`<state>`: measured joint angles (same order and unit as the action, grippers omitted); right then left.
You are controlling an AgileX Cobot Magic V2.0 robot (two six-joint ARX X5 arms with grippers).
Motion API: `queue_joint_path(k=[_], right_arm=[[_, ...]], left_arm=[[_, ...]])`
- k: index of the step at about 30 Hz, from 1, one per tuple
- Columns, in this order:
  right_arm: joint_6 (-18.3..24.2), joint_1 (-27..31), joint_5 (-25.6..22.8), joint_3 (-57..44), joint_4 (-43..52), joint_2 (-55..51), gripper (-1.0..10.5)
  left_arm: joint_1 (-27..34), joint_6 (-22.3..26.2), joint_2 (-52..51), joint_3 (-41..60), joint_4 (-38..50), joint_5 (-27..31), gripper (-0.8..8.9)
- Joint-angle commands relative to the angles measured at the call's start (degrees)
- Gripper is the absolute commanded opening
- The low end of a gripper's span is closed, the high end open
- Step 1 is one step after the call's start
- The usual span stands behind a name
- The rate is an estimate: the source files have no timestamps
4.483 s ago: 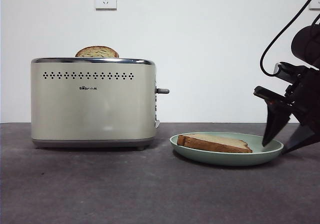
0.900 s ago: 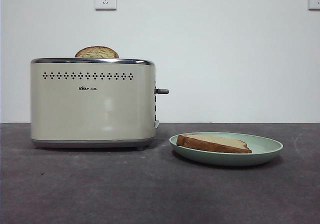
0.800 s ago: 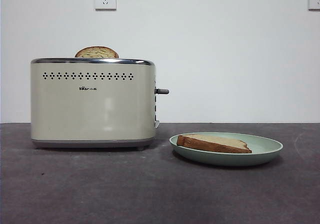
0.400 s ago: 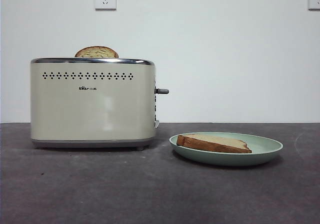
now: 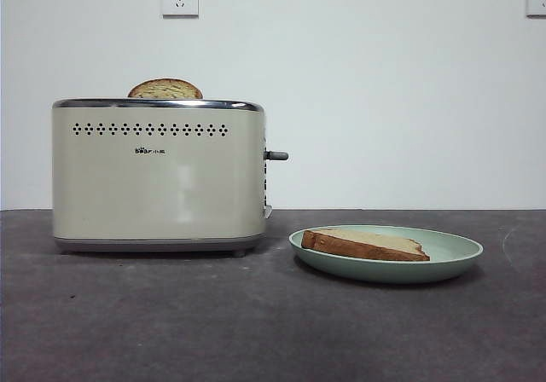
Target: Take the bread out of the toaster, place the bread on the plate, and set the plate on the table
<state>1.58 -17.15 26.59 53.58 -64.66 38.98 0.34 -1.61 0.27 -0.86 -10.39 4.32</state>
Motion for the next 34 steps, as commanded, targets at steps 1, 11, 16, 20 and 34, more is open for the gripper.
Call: queue_joint_path(k=[1, 11, 16, 20, 34], right_arm=[[4.39, 0.90, -0.94, -0.04, 1.92, -1.27, 0.0], [3.83, 9.29, -3.65, -2.78, 25.86, -10.73, 0.0], [3.08, 12.83, -8.98, -12.52, 37.48, -17.27, 0.0], [2.01, 13.94, -9.25, -23.76, 49.77, -23.52, 0.0], [-3.96, 14.05, -18.21, -48.59, 60.08, -36.74, 0.0]], left_arm=[[0.17, -0.55, -0.15, 0.70, 0.46, -0.07, -0.03], [0.17, -0.55, -0.15, 0.70, 0.44, -0.04, -0.03], [0.17, -0.55, -0.15, 0.70, 0.44, -0.04, -0.03], [0.17, -0.55, -0.15, 0.70, 0.44, -0.04, -0.03], [0.17, -0.55, -0.15, 0.70, 0.44, -0.04, -0.03]])
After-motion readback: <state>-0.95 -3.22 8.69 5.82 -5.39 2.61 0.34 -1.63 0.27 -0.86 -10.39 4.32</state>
